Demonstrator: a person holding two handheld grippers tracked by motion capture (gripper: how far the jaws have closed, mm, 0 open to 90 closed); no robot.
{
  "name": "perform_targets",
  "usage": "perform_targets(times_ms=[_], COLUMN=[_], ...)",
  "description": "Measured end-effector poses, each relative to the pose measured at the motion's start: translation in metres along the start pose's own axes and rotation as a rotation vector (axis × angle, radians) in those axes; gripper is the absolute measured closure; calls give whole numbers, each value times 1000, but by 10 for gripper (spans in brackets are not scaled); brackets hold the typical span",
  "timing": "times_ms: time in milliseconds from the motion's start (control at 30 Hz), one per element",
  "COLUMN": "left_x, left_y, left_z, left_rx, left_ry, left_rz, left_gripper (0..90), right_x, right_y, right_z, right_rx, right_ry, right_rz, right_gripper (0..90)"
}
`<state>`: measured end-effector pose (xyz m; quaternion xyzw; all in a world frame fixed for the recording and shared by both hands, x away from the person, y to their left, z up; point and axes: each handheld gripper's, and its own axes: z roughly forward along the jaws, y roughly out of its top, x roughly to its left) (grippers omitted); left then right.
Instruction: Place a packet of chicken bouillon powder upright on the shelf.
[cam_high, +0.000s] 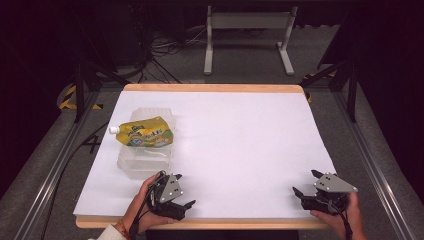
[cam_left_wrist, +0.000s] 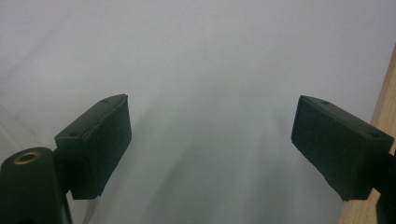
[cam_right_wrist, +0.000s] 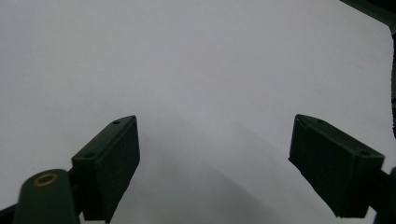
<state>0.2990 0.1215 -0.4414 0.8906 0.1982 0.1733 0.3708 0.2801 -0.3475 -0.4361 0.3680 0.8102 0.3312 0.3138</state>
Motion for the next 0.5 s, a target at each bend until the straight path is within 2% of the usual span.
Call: perform_targets(times_ms=[233, 333, 500], left_x=[1, 1, 1], left_y=[0, 1, 2], left_z=[-1, -1, -1], left_rx=[-5, -6, -12], left_ry=[-1, -3, -7], left_rz=[-8, -7, -11], left_gripper=[127, 127, 118], right_x=[0, -1, -4], right_y=[0, 0, 0], right_z=[0, 0, -1], right_rx=[-2, -1, -12], right_ry=[-2, -21, -18], right_rz=[1, 1, 21], right_gripper=[166, 165, 166])
